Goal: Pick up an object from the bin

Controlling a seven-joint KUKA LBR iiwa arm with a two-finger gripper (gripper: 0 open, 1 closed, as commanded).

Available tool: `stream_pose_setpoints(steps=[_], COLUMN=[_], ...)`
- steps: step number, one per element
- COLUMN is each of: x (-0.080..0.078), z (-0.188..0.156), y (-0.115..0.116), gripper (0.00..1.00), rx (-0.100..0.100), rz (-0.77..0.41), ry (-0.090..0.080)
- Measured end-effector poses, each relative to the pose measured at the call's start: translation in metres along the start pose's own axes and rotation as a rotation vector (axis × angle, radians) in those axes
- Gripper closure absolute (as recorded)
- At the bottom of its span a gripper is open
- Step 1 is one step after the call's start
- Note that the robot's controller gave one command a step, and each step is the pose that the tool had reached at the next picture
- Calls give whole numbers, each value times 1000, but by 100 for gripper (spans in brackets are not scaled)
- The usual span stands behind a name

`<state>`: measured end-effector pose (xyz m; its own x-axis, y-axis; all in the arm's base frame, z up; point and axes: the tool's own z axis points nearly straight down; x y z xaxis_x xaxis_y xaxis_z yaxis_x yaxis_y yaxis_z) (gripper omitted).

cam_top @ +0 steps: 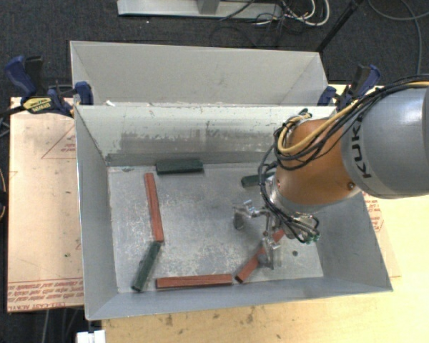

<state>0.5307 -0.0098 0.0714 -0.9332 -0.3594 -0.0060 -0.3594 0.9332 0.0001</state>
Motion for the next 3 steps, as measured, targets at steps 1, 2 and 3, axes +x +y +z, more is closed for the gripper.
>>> stream_pose_setpoints(steps=[1, 2, 3], x=[0, 0, 7], z=[-2, -2, -3], y=[0, 0, 3], gripper=[100, 100, 100], rx=[-1, -1, 4], rz=[-1, -1, -44], ry=[4, 4, -11])
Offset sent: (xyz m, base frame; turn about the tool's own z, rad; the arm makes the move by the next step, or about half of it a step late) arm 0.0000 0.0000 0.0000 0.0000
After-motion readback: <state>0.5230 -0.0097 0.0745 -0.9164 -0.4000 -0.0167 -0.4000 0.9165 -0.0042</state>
